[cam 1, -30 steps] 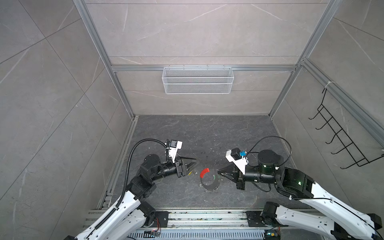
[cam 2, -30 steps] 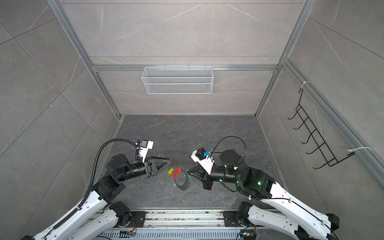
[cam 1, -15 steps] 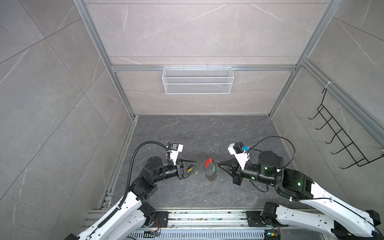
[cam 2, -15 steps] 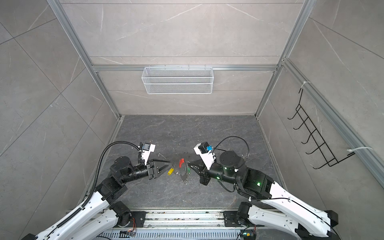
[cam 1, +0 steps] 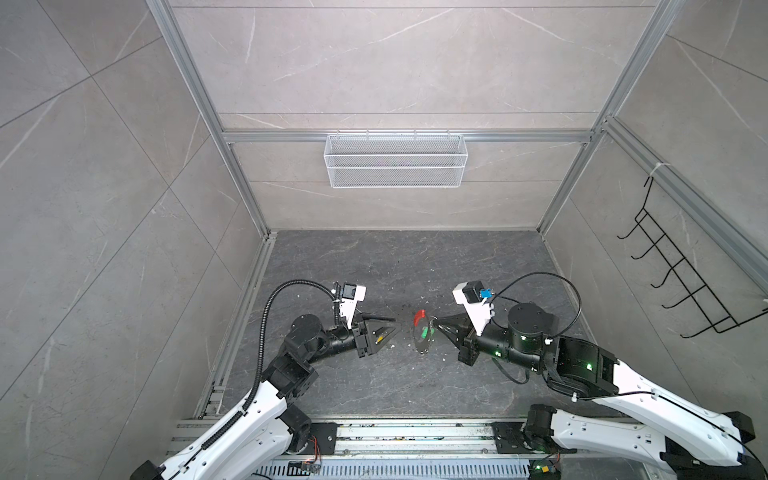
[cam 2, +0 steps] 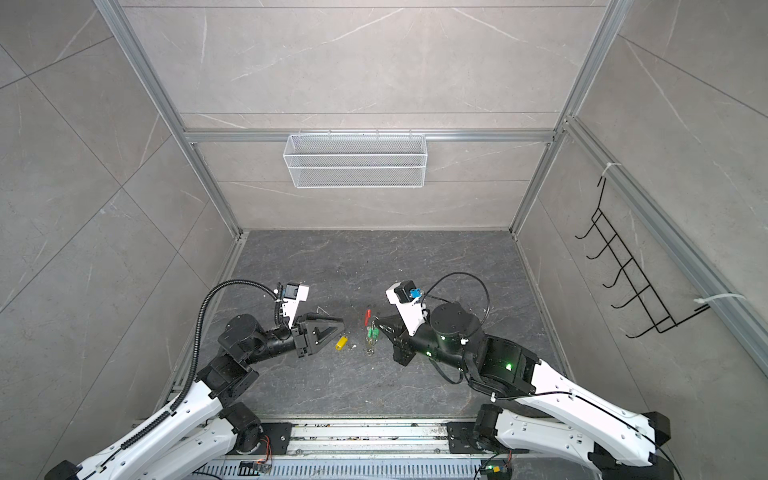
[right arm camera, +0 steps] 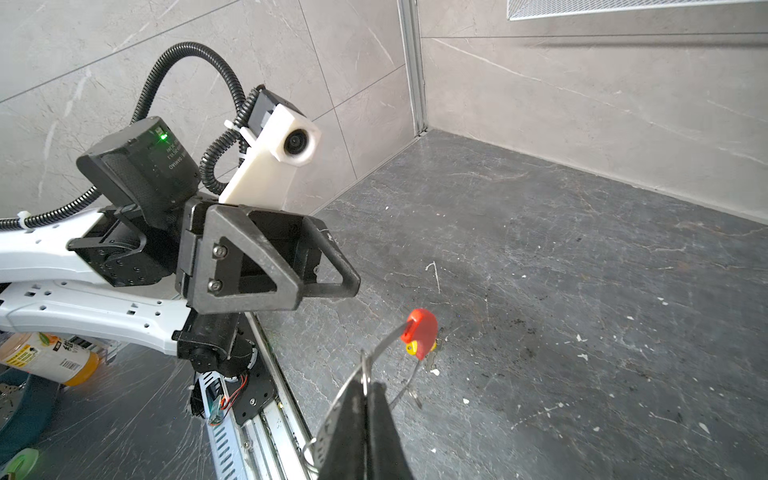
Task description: Remove the keys from the keyring
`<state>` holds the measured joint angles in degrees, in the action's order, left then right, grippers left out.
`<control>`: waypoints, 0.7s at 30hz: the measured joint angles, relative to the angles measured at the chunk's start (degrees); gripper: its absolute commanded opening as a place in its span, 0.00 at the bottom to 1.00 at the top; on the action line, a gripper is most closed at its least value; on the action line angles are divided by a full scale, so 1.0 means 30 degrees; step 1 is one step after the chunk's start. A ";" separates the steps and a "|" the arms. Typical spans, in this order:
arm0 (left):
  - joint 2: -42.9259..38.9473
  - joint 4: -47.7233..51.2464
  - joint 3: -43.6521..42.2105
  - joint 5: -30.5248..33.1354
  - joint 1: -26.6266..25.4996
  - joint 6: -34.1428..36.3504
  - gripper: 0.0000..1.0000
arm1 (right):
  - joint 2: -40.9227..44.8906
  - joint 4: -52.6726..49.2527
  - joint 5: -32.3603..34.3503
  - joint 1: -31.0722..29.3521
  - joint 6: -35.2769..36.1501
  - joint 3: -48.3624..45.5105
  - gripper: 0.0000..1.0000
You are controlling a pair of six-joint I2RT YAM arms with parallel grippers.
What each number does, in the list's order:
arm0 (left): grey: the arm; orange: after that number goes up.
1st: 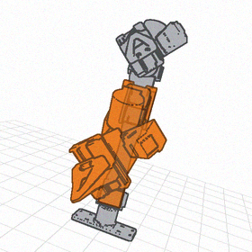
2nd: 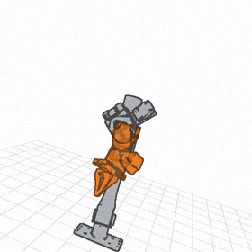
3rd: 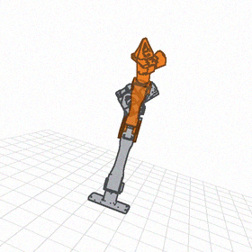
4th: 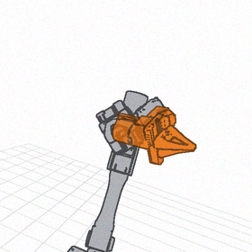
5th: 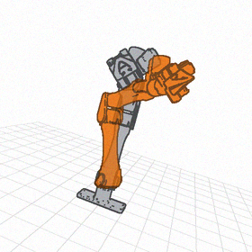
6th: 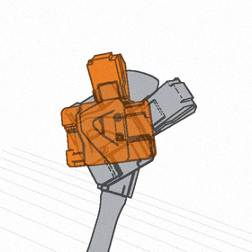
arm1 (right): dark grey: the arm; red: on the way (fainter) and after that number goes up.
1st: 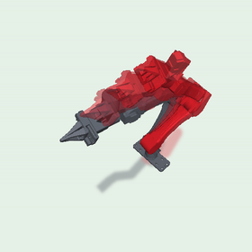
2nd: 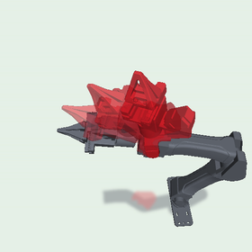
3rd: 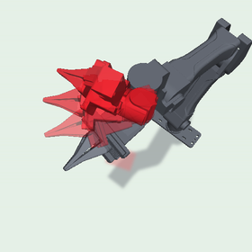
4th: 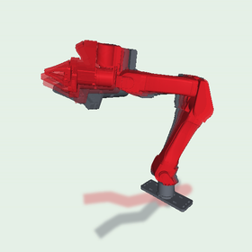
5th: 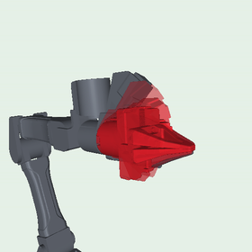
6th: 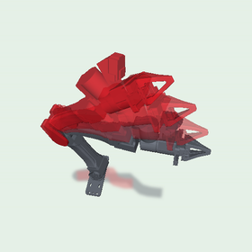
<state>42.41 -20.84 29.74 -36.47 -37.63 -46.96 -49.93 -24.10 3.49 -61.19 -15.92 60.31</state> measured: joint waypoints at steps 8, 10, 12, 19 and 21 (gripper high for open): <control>0.0794 -0.0488 0.0845 -0.0823 -0.0131 0.0095 0.56 | -0.0044 0.0124 0.0437 -0.0175 0.0000 -0.0029 0.00; 0.1056 -0.0415 0.1129 -0.0903 -0.0379 0.0270 0.56 | -0.0080 0.0138 0.0495 -0.0219 0.0000 -0.0029 0.00; 0.1341 -0.0102 0.1384 -0.0882 -0.0685 0.0525 0.56 | -0.0095 0.0146 0.0546 -0.0226 0.0000 -0.0029 0.00; 0.1231 0.1727 0.1333 0.0401 -0.0925 0.1282 0.60 | -0.0087 0.0146 0.0729 -0.0240 0.0000 -0.0029 0.00; 0.0765 0.1989 0.0882 0.0984 -0.0925 0.1326 0.62 | -0.0073 0.0160 0.0816 -0.0262 0.0000 -0.0051 0.00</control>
<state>44.71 -14.87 32.38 -33.52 -40.40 -42.98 -50.15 -23.62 5.93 -61.98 -15.92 60.16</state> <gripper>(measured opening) 0.605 0.049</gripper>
